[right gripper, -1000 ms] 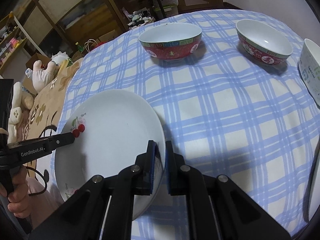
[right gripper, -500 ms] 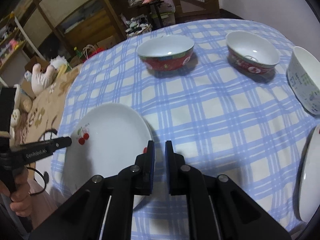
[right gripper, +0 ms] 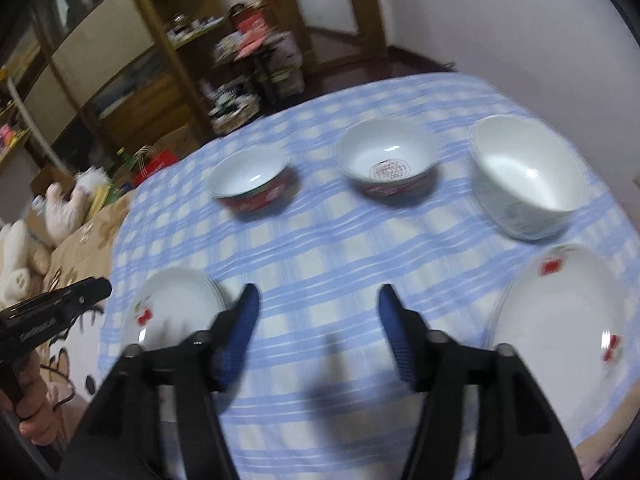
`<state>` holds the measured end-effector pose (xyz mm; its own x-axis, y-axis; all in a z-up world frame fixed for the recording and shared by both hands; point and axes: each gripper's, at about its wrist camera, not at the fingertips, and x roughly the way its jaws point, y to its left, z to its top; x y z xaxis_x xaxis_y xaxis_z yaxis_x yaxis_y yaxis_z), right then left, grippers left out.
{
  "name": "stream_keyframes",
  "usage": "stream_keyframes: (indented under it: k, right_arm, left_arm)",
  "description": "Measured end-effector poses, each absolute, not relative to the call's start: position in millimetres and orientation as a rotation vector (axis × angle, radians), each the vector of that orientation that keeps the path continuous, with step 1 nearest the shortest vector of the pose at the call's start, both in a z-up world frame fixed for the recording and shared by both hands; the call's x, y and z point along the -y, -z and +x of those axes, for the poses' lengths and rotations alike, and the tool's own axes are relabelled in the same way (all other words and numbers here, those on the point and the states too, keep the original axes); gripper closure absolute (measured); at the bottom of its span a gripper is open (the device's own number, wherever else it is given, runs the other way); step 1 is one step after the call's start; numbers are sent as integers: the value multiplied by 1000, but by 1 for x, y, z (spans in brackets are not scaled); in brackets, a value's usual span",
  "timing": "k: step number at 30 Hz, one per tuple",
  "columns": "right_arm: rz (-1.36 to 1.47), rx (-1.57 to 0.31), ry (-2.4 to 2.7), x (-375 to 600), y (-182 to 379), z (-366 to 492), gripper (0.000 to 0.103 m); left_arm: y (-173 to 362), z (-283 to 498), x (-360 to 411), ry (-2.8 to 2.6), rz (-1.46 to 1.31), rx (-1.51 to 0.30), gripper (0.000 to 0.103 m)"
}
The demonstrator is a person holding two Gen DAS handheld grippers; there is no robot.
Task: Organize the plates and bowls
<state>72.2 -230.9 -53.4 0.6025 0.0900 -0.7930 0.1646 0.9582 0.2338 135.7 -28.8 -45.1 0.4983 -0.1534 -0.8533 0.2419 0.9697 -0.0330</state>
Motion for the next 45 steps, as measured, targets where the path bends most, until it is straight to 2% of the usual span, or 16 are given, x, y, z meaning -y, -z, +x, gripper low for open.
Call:
stream_keyframes:
  k: [1,2,3,5,22,33,45]
  right_arm:
    - [297,-923,63,238,52,69,18]
    - [299,-917,88,248,50,65,11]
    - [308,-912,117,261,48,61,9]
    - [333,-916,156,283,47,55,3]
    - [345,-901,370,397,34,2,3]
    - [407,-941,462,446,58,-31,3]
    - [462,-984,478,473,93,-41,3]
  left_arm:
    - [43,134,41,267,111,-1006,44]
    - [42,132,50,295,113,-1001,34]
    - [41,131,60,334,115,-996,20]
    - [39,127,85,401,126,-969,8]
    - [69,133,206,590,197,-1063,7]
    - [73,129,269,657,270,-1074,7]
    - [121,116,312,667,350,-1144,7]
